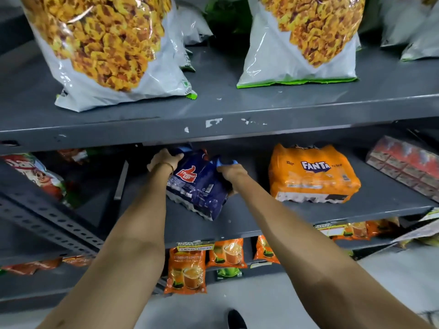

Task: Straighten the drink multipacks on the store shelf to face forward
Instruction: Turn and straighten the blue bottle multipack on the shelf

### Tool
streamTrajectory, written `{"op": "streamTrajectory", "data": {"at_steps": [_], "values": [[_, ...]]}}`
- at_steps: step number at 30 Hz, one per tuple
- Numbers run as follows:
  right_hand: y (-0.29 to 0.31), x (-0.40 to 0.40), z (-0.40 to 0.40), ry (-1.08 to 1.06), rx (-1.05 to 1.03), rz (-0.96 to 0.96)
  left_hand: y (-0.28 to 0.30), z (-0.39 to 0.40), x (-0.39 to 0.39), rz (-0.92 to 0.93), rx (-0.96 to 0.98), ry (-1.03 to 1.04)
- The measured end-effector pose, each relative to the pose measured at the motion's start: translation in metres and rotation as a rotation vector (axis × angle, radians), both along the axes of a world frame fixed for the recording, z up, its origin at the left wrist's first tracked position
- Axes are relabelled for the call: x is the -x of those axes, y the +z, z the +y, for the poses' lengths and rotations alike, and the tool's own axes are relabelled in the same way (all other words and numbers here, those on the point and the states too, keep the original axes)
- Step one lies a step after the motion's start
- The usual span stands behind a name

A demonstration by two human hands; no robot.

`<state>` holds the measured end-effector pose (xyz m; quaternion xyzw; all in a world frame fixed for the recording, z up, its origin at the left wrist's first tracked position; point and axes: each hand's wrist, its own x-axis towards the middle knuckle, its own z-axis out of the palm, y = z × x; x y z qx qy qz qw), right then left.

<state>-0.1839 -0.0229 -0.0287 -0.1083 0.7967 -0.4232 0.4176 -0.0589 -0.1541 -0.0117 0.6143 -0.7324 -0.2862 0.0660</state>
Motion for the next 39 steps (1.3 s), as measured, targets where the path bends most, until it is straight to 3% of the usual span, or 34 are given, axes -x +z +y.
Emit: {"op": "streamTrajectory", "data": {"at_steps": [5,10,15,21,25,28,30,33,39], "values": [[0.025,-0.020,0.021,0.030,-0.020,0.243,-0.008,0.010,-0.024,0.173,0.036,0.112],[0.047,-0.035,0.038,0.054,0.204,0.349,-0.003,0.021,-0.059,0.525,0.143,0.103],[0.041,-0.051,0.057,0.119,0.334,0.408,-0.045,0.018,-0.097,0.538,0.100,0.026],[0.015,-0.068,0.081,0.165,0.383,0.419,-0.065,0.091,-0.128,0.571,0.119,0.016],[0.028,-0.066,0.088,0.245,0.299,0.412,-0.040,0.091,-0.140,0.710,0.000,0.069],[0.042,-0.066,0.086,0.049,0.261,0.391,-0.004,0.079,-0.134,0.928,-0.031,0.214],[0.055,-0.071,0.078,-0.166,0.164,0.253,0.013,0.068,-0.121,0.931,-0.082,0.196],[0.085,-0.090,0.073,-0.221,0.205,-0.290,0.027,0.061,-0.099,0.895,-0.252,0.218],[0.103,-0.086,0.065,-0.201,0.327,-0.429,0.027,0.054,-0.095,0.725,-0.093,0.237]]}}
